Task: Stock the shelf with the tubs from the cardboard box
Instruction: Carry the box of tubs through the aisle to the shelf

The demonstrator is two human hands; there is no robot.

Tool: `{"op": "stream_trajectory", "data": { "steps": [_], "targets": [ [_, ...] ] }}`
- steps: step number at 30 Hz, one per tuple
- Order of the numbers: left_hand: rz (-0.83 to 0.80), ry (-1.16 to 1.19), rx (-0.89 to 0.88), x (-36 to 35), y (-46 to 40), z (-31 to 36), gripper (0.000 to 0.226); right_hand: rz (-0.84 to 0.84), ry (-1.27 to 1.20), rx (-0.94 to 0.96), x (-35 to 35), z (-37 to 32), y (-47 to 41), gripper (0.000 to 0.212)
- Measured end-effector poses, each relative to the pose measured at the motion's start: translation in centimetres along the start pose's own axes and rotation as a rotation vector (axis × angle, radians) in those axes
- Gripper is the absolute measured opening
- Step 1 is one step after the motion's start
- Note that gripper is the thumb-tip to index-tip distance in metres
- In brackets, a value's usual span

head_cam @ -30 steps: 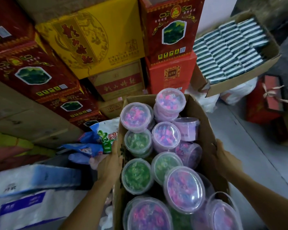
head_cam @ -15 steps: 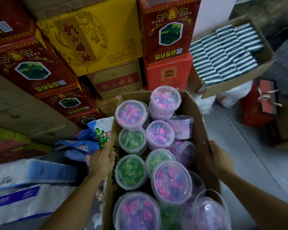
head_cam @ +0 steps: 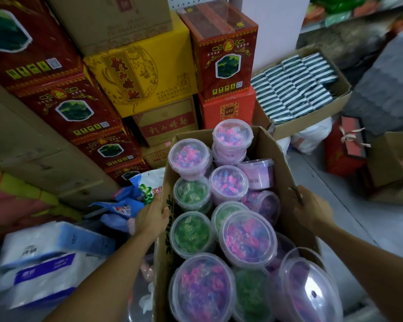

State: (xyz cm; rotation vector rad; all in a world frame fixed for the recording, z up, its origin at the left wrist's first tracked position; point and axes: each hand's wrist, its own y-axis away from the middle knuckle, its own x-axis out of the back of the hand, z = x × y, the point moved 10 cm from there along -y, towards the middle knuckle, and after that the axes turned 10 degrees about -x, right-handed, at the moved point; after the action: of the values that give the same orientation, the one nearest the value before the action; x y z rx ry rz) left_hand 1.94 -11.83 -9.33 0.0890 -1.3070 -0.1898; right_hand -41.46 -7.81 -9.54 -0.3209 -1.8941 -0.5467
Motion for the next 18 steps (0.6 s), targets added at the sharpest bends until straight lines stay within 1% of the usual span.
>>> {"op": "stream_trajectory", "data": {
  "steps": [3, 6, 8, 12, 18],
  "targets": [
    [0.012, 0.027, -0.056, 1.2, 1.5, 0.1, 0.036, 0.038, -0.015, -0.019, 1.3, 0.7, 3.2, 0.019],
    [0.025, 0.039, -0.128, 2.5, 3.2, 0.2, 0.026, 0.109, -0.088, -0.042, 2.6, 1.3, 7.3, 0.026],
    [0.037, 0.041, -0.180, 3.4, 4.6, 0.2, 0.028, 0.142, -0.119, -0.077, 3.0, 1.8, 10.7, 0.028],
    [0.045, 0.034, -0.311, 5.0, 7.5, -0.1, 0.027, 0.238, -0.152, -0.177, 3.6, 3.4, 18.8, 0.032],
    [0.010, 0.030, -0.509, 5.9, 12.4, 0.5, 0.024, 0.301, -0.179, -0.358, 3.1, 6.7, 32.0, 0.046]
  ]
}}
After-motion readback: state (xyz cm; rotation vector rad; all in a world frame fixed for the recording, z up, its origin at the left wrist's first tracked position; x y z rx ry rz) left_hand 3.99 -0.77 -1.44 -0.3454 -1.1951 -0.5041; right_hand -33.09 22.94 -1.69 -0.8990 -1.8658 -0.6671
